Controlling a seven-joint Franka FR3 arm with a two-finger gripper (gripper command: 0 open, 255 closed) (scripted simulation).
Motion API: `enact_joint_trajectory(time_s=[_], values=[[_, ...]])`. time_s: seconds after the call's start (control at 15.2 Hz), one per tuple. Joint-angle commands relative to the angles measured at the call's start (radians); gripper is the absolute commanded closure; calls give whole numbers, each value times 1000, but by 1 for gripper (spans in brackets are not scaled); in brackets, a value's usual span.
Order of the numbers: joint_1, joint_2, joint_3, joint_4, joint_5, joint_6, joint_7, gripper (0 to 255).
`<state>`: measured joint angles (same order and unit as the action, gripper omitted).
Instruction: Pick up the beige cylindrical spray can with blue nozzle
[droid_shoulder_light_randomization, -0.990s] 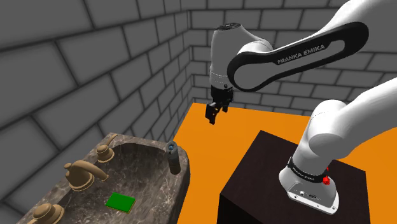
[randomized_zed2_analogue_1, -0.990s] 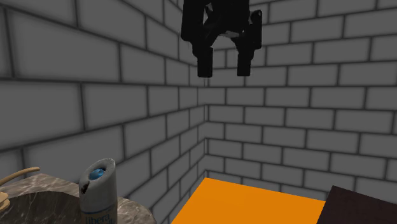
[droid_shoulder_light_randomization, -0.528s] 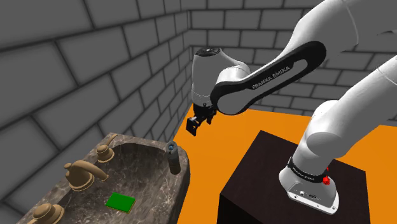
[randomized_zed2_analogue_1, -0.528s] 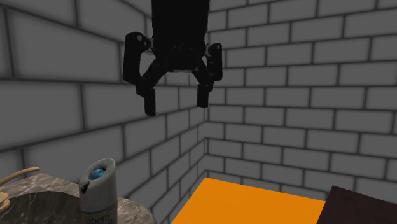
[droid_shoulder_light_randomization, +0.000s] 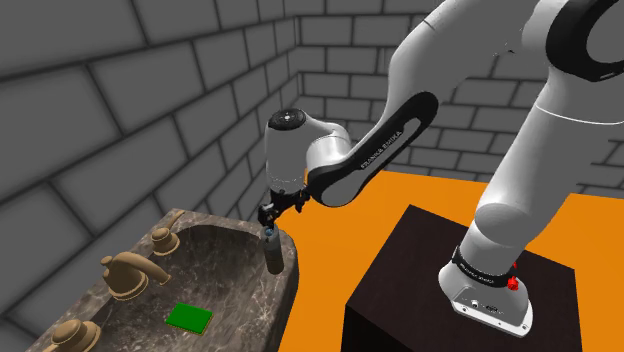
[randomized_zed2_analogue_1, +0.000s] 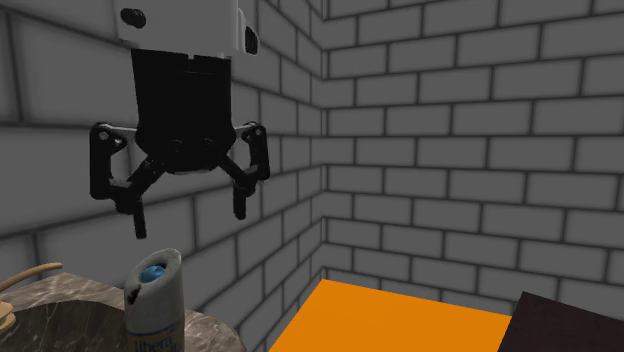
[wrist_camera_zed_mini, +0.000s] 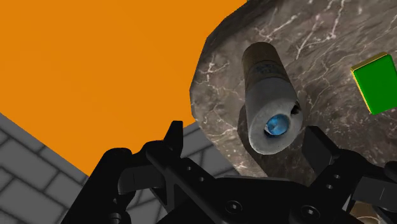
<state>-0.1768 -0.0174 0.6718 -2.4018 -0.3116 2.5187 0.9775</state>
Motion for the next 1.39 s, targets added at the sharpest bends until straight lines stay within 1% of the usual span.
enact_joint_trajectory(time_s=[0.0,0.13,0.2,0.59,0.66,0.79,0.86,1.32], values=[[-4,109,7,67,-158,10,152,0],[32,208,-20,142,-287,0,278,0],[47,226,-33,157,-307,-2,299,0],[82,298,-79,158,-411,39,384,0],[91,317,-92,160,-439,49,406,0],[91,317,-92,160,-439,49,406,0],[91,316,-92,159,-439,50,406,255],[91,315,-92,158,-438,50,406,255]])
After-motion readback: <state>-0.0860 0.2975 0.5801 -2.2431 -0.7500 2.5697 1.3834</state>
